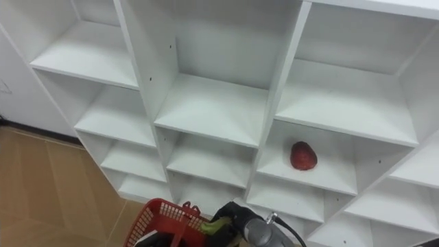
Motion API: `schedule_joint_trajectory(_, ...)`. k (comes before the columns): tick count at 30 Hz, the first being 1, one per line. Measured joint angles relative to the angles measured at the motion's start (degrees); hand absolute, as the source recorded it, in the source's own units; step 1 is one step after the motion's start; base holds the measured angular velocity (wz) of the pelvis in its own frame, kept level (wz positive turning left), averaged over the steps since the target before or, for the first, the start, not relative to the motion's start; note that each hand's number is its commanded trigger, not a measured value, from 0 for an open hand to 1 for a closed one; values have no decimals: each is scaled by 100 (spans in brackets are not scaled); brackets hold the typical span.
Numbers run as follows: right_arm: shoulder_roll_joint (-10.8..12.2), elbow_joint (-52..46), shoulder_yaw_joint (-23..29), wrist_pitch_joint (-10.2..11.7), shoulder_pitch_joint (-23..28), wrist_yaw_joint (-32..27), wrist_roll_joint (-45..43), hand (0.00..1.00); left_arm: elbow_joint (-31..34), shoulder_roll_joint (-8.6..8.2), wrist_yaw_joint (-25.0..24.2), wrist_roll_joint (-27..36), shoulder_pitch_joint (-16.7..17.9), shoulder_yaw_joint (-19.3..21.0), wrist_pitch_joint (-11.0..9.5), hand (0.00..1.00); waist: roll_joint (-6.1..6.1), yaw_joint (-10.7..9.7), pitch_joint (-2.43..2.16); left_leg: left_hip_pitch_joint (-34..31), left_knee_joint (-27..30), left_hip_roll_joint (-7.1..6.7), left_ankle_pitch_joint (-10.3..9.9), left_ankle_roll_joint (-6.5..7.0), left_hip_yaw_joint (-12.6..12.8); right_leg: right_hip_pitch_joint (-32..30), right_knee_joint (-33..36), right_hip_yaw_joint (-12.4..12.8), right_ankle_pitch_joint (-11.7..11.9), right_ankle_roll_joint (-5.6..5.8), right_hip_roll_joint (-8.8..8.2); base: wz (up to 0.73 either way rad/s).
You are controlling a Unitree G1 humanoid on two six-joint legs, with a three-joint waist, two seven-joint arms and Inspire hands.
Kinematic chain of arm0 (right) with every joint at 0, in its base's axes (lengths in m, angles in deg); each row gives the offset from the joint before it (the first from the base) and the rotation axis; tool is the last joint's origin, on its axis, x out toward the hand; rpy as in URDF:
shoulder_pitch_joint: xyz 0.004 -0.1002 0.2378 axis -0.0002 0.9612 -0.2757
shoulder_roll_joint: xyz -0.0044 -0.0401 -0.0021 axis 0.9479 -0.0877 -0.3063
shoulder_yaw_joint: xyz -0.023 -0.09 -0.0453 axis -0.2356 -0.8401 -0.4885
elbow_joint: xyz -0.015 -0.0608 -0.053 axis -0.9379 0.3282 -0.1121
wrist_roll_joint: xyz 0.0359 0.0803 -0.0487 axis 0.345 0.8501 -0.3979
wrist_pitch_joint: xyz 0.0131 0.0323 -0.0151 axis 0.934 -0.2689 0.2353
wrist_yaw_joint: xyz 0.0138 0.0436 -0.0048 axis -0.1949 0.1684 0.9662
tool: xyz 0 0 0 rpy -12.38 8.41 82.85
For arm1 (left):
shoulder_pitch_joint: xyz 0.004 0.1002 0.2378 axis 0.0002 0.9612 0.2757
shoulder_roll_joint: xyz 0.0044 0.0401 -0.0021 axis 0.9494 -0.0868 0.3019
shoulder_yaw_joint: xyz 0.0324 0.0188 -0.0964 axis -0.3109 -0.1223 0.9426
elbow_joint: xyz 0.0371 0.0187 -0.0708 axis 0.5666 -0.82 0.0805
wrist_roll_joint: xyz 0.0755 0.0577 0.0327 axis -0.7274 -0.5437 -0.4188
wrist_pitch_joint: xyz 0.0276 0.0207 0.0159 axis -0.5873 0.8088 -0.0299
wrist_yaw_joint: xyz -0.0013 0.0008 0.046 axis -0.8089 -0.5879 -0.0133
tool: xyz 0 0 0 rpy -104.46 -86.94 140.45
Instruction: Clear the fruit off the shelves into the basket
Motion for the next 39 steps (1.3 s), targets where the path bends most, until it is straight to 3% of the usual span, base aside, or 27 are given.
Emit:
schedule_joint_trajectory(9,-39,21,8,50,-1,-149,934,100,-15,-2,45,61,-26,3,-1,100,-44,-46,26,16,-3,-34,-12,21,-28,47,-59,21,-6,10,-13,0)
schedule_joint_trajectory(18,-37,268,12,200,-8,-221,986,100,-11,-2,179,221,-96,3,-2,100,-113,-157,57,5,-13,-30,-15,24,-38,46,-55,-42,-11,17,-13,1)
schedule_joint_trajectory(21,-33,521,13,262,-7,-245,985,100,-10,-7,256,223,-166,4,-15,100,-154,-154,24,-33,2,-34,-21,32,-37,16,-55,-29,-11,19,-20,0)
schedule_joint_trajectory(25,-38,649,11,262,-7,-312,988,100,-8,-2,322,375,-190,-12,-17,100,-156,-155,13,-35,9,-34,-22,34,-37,12,-50,-34,-11,19,-20,0)
schedule_joint_trajectory(31,-44,736,12,331,-8,-405,982,100,77,-43,338,507,-192,-150,-17,100,-41,-244,-61,-22,9,-35,-21,33,-40,28,-50,-32,-11,18,-20,0)
schedule_joint_trajectory(39,-67,795,73,384,-9,-420,982,100,221,-63,371,503,-249,-270,-59,100,10,-398,-23,12,13,-39,-21,32,-45,74,-56,-44,-12,21,-23,0)
